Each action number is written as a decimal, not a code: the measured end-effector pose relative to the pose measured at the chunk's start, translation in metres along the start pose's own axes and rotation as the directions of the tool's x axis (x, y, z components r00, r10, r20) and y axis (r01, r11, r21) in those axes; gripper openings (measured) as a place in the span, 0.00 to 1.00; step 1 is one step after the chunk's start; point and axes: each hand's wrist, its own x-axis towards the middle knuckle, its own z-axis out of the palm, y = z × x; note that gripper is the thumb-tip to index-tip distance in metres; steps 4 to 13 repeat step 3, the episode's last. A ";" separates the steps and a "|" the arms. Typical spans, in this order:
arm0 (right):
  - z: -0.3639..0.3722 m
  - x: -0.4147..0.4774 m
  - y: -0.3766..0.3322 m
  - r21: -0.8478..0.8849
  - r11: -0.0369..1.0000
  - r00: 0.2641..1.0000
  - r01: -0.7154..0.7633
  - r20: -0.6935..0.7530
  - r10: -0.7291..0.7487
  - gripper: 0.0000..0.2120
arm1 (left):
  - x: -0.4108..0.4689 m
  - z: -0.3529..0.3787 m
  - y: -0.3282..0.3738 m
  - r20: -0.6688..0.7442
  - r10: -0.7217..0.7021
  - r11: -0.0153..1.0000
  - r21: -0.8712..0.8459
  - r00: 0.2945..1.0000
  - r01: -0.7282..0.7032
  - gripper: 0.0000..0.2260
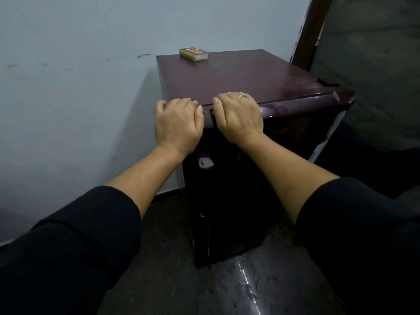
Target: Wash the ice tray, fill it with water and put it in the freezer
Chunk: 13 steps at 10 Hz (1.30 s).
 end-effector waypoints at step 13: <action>-0.027 -0.121 0.021 0.000 0.999 0.992 -0.044 0.118 0.043 0.30 | -0.058 -0.008 0.059 0.161 0.172 0.984 0.025 0.972 -0.179 0.32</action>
